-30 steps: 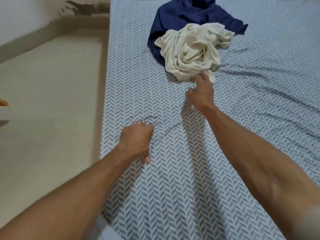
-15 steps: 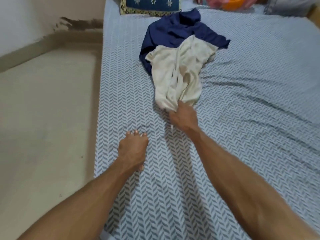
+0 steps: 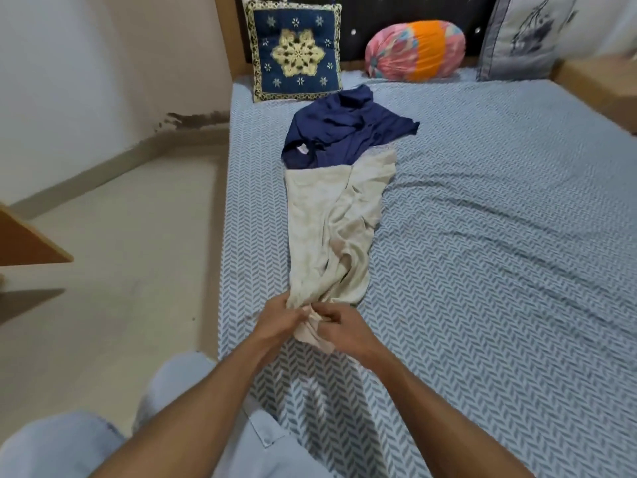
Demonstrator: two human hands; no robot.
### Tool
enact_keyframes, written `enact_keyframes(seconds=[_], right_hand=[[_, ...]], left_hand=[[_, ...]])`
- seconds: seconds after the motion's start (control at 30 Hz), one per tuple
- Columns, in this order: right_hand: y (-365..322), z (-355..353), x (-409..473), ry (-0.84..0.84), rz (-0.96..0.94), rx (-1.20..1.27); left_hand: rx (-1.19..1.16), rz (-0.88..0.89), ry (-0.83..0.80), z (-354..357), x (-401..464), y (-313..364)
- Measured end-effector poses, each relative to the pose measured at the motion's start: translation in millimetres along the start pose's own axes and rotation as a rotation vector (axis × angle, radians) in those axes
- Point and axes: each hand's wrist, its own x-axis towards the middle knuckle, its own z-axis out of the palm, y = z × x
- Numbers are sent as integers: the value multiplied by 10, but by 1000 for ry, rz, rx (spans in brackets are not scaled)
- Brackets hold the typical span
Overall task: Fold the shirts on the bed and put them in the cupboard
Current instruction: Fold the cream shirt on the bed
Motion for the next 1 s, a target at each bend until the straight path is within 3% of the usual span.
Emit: enact_keyframes(seconds=[0.07, 0.17, 0.3, 0.37, 0.5, 0.57, 0.67, 0.83, 1.0], right_hand=[[-5, -105, 4, 184, 38, 129], [-40, -267, 132, 505, 79, 146], [-146, -301, 425, 372, 190, 638], [-211, -314, 507, 418, 203, 567], [-444, -445, 491, 557, 36, 37], [-626, -526, 367, 583, -102, -63], [-912, -621, 189, 609, -211, 24], [-1464, -797, -151, 537, -438, 24], [-1873, -980, -508, 450, -591, -84]], left_hand=[[-102, 7, 54, 14, -102, -20], [-192, 14, -25, -46, -316, 36], [-302, 8, -112, -264, -532, 185], [-327, 30, -78, -416, -601, 279], [-304, 66, 137, -733, -664, 429], [-245, 112, 222, -803, -675, 531], [-31, 185, 290, -808, -668, 705], [715, 276, 316, -716, -505, 969], [681, 519, 235, -242, -560, 1427]])
